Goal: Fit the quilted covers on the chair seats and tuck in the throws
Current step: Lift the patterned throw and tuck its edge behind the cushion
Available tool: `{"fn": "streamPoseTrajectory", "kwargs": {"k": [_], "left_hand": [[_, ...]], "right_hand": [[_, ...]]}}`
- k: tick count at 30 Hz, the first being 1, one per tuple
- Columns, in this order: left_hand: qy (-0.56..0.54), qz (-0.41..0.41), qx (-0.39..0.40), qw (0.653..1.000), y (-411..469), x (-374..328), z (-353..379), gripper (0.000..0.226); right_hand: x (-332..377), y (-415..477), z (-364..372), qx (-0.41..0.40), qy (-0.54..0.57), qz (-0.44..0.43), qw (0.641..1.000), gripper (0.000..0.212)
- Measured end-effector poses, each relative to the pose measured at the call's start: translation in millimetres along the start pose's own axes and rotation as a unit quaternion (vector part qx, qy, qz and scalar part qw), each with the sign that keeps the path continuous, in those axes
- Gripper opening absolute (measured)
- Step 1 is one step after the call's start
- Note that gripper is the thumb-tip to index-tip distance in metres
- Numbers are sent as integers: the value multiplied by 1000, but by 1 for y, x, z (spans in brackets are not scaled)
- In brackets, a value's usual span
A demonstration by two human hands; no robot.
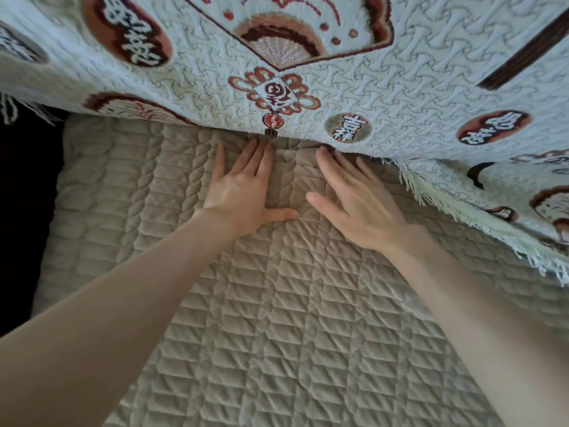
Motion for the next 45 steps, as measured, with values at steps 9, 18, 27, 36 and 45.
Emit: {"fn": "streamPoseTrajectory", "kwargs": {"k": [9, 18, 27, 36, 45], "left_hand": [[-64, -31, -68, 995, -12, 15, 3, 128], [-49, -52, -59, 996, -12, 22, 8, 128], [-68, -58, -90, 992, 0, 39, -3, 131], [-67, -83, -79, 991, -17, 47, 8, 124], [-109, -126, -104, 980, -32, 63, 11, 131]], "right_hand": [[25, 39, -3, -9, 29, -28, 999, 78], [11, 54, 14, 74, 38, -55, 995, 79], [-15, 74, 27, 88, 93, 46, 991, 65], [58, 52, 6, -30, 53, -128, 990, 71], [61, 91, 25, 15, 65, -66, 996, 74]]}}
Point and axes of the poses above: each hand's wrist, its own y-axis towards the middle knuckle, its own z-axis out of the palm, x = y × z, the point moved 9 cm from there along y, towards the middle knuckle, and after that the axes turned 8 degrees about -z, right-handed, at the moved point
